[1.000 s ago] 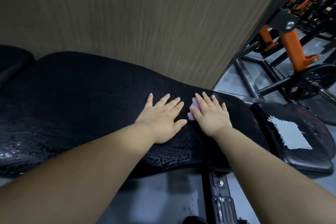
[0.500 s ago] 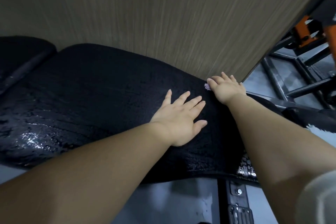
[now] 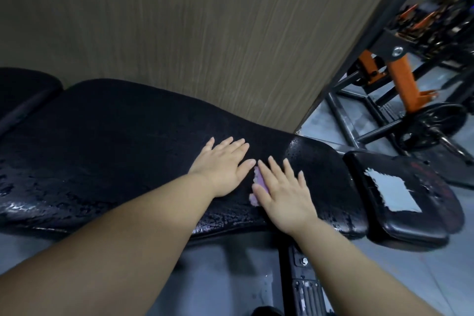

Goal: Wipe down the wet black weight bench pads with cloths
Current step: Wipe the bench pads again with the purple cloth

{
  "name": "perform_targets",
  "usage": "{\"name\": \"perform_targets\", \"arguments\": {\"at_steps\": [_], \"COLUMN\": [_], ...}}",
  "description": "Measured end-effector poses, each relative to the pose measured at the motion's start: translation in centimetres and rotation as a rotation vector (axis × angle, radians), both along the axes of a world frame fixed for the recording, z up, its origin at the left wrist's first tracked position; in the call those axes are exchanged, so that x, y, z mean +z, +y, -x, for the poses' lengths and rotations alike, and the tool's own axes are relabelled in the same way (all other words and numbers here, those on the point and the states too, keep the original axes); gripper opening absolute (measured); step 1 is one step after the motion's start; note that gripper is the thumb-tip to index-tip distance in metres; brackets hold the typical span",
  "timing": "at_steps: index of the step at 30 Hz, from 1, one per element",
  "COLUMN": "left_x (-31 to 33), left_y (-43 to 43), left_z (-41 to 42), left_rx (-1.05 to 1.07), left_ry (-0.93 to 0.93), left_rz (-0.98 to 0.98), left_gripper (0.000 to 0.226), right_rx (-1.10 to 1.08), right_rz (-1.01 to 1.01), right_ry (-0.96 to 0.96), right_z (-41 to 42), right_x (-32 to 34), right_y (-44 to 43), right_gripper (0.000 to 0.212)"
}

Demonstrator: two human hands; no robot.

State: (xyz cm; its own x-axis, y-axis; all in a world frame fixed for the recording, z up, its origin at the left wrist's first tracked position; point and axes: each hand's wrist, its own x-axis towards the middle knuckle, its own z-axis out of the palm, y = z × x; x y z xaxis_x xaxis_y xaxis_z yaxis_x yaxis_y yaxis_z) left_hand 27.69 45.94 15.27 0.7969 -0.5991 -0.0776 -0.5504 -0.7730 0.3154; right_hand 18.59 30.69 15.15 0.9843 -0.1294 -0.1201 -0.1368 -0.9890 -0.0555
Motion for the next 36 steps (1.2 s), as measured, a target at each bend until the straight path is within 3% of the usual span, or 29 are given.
{"name": "perform_targets", "arguments": {"at_steps": [5,10,12,14,18,22,26,31,36], "left_x": [0.5,1.3,1.8,2.5,3.5,2.6,0.4,0.4,0.9], "left_y": [0.9,1.6,1.4,1.0,-0.1,-1.7,-2.7,-2.9,-3.9], "left_z": [1.3,2.4,2.6,2.8,4.5,7.6,9.1,7.0,2.8], "left_rx": [0.021,0.094,0.124,0.151,0.118,-0.108,-0.169,-0.143,-0.086], "left_ry": [0.076,0.118,0.128,0.138,0.064,-0.044,0.009,0.034,0.09], "left_rz": [0.081,0.183,0.231,0.279,0.256,0.068,-0.166,-0.156,-0.179], "left_gripper": [0.058,0.055,0.054,0.053,0.053,0.057,0.064,0.058,0.056], "right_rx": [0.054,0.065,0.066,0.049,-0.11,-0.289,-0.272,-0.08,-0.066], "right_rz": [0.003,0.0,-0.04,-0.177,-0.784,-0.575,-0.374,-0.177,-0.066], "right_ry": [-0.025,-0.004,0.016,0.017,-0.187,-0.407,-0.309,-0.102,-0.077], "right_z": [4.6,3.7,2.4,0.8,-0.7,0.2,0.3,-1.3,-1.9], "right_x": [-0.4,-0.3,0.0,0.3,1.8,2.0,1.1,0.5,0.0], "right_y": [1.9,3.0,3.7,4.2,2.5,-2.8,-5.6,-6.1,-5.9], "right_gripper": [0.077,0.082,0.073,0.062,0.054,0.048,0.043,0.048,0.05]}}
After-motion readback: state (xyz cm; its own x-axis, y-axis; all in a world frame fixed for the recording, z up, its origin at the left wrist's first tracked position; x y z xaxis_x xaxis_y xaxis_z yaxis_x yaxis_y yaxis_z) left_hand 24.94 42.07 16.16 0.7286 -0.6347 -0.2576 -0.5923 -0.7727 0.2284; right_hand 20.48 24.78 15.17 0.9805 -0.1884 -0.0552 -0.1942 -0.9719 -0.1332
